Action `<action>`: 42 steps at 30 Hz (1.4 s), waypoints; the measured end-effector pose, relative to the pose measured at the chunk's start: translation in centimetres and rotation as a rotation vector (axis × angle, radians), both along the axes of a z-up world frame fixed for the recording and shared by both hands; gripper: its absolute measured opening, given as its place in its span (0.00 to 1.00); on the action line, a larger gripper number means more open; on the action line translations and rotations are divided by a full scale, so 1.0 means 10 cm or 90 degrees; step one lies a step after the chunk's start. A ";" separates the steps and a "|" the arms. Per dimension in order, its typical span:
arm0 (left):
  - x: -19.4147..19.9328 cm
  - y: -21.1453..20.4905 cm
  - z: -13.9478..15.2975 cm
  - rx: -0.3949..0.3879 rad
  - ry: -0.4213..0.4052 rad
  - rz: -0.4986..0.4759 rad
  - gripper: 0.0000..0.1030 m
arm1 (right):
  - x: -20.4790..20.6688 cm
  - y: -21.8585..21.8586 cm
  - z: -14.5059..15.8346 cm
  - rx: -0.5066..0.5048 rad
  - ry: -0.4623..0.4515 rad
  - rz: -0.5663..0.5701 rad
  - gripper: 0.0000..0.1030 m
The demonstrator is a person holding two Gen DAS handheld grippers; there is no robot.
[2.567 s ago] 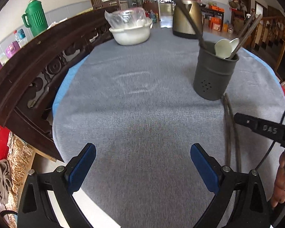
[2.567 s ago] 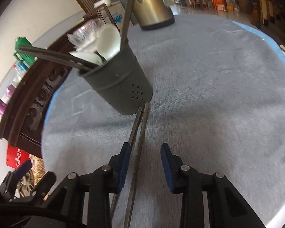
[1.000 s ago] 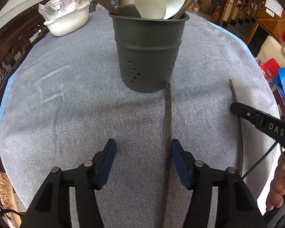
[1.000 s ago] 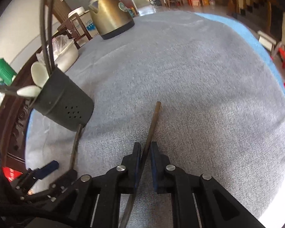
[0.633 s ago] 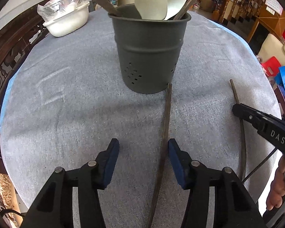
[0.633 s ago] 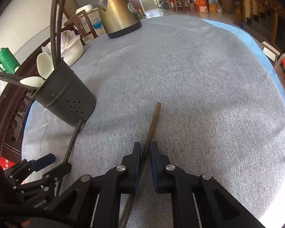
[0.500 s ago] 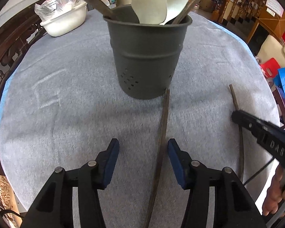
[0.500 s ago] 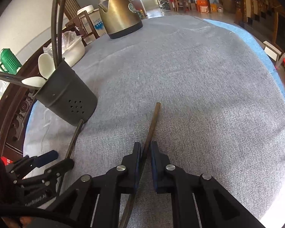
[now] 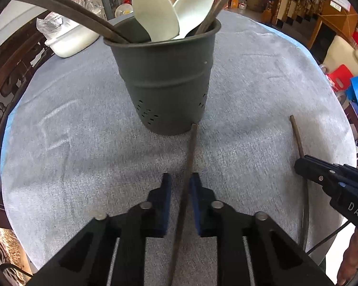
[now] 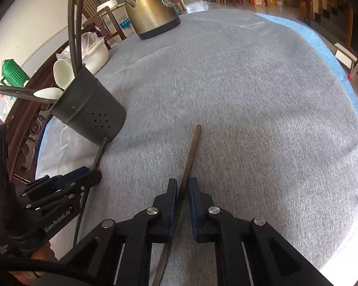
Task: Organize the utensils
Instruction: 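Lower the left gripper around one loose chopstick while the right gripper straddles the other, then close the left gripper on its chopstick while the right gripper closes on the other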
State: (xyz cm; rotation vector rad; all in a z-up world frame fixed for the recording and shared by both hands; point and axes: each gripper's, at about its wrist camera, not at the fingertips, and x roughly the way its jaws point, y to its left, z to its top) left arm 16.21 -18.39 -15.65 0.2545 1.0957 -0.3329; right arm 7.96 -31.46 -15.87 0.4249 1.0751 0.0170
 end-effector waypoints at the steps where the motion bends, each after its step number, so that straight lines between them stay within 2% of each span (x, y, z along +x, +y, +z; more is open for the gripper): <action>1: -0.02 0.00 0.00 0.001 -0.002 0.000 0.12 | -0.01 0.02 0.00 -0.002 0.004 0.002 0.12; 13: -0.19 0.29 0.04 -0.020 -0.008 0.010 0.08 | -0.01 0.30 0.04 -0.035 0.018 0.028 0.12; 26: -0.36 1.14 0.06 -0.036 -0.005 0.052 0.08 | 0.09 0.64 0.06 -0.058 0.039 0.067 0.12; 32: -0.31 1.51 0.02 -0.059 0.024 0.056 0.08 | 0.27 0.64 0.05 -0.040 0.092 0.066 0.14; 34: -0.23 1.63 0.03 -0.083 0.043 0.055 0.11 | 0.33 0.63 0.06 -0.033 0.103 0.065 0.16; 36: -0.19 1.73 0.04 -0.101 0.056 0.056 0.25 | 0.39 0.65 0.06 -0.037 0.109 0.067 0.18; 38: -0.12 1.83 0.06 -0.117 0.067 0.048 0.35 | 0.45 0.69 0.06 -0.050 0.111 0.073 0.21; 42: -0.01 1.83 0.07 -0.126 0.083 0.040 0.38 | 0.56 0.76 0.06 -0.060 0.107 0.081 0.26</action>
